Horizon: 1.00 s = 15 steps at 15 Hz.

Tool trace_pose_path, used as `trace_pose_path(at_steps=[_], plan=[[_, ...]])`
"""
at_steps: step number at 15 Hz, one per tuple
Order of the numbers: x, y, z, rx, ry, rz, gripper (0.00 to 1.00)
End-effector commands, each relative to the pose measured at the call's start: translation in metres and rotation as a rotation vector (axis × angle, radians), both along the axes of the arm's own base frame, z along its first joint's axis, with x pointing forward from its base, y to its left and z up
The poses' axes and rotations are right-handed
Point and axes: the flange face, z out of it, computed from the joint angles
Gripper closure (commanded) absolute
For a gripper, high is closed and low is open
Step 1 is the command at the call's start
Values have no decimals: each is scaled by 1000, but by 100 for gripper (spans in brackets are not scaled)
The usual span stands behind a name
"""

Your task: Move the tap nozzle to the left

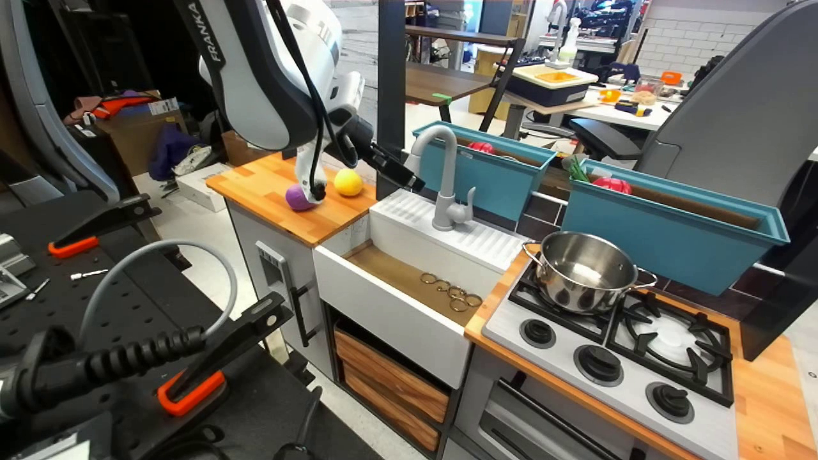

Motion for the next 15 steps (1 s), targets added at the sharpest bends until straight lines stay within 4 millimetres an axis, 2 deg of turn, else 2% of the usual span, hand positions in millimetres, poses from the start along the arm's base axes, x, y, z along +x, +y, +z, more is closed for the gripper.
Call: trace_pose_path(at_steps=[1,4,9,15], plan=[[-8,8,-8,128,-71,-32,64],[-9,16,-1,141,-56,-38,85],[-10,32,13,173,-11,-85,89],[6,59,16,236,-51,-204,89]])
